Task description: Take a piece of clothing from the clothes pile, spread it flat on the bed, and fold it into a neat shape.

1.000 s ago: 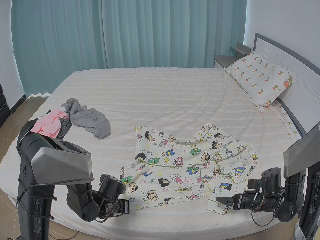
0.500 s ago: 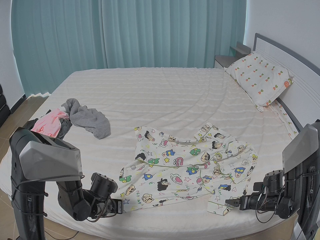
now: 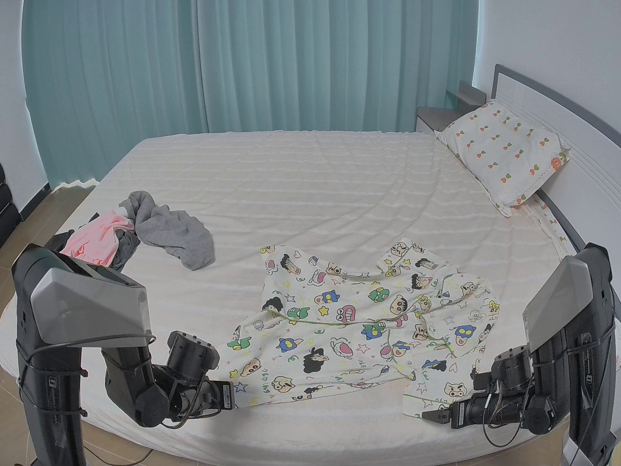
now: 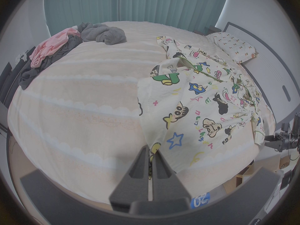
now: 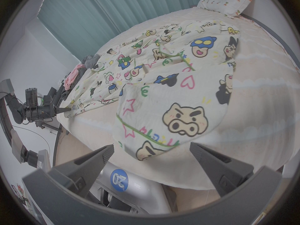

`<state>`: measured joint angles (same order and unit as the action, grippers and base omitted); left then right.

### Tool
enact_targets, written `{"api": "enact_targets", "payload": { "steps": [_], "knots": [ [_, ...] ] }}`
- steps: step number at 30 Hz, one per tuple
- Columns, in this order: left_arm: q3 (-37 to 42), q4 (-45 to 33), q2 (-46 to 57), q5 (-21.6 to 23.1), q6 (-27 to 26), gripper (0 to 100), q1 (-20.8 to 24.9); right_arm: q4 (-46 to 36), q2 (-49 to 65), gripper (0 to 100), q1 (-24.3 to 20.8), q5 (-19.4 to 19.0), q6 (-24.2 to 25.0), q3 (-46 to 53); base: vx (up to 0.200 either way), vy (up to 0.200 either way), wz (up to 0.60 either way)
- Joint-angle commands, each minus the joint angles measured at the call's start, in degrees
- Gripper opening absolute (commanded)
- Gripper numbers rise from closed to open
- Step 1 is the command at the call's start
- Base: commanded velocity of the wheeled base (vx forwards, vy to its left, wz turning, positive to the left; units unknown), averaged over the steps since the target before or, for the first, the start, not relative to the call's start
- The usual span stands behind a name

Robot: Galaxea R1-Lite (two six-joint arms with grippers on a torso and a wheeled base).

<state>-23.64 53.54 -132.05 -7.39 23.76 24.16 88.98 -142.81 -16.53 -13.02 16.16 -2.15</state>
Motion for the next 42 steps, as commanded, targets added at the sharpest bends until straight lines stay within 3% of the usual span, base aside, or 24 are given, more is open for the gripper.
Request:
{"api": "enact_targets", "payload": {
  "steps": [1,7,8,23,29,33,42],
  "knots": [
    [0.1,0.1,-0.1,0.2,0.3,0,0.2,-0.3,-0.4,100,-0.8,0.1,-0.2,-2.1,0.000,0.000,0.00],
    [0.2,0.2,0.0,0.1,0.3,0,0.4,-6.0,0.6,100,0.1,-1.0,-0.2,-5.3,0.000,0.000,0.00],
    [0.4,0.1,0.0,0.1,0.2,0,0.4,-6.5,0.8,0,0.1,-1.0,-0.2,-5.4,0.000,0.000,0.00],
    [3.9,1.8,0.3,0.4,0.1,0,0.4,-0.9,1.0,0,1.5,-0.5,-0.3,2.1,0.000,0.000,0.00],
    [6.3,7.3,0.2,0.2,-0.9,0,-0.3,-13.5,9.8,0,2.6,-1.2,-0.7,2.1,0.000,0.000,0.00],
    [8.5,8.7,-0.3,1.2,-3.5,0,-0.2,-26.7,17.7,0,2.6,-3.2,-4.2,2.1,0.000,0.000,0.00],
    [13.4,11.8,-1.5,2.1,-7.9,0,0.0,-34.3,19.9,0,4.3,-3.0,-5.9,2.1,0.000,0.000,0.00]
  ]
}}
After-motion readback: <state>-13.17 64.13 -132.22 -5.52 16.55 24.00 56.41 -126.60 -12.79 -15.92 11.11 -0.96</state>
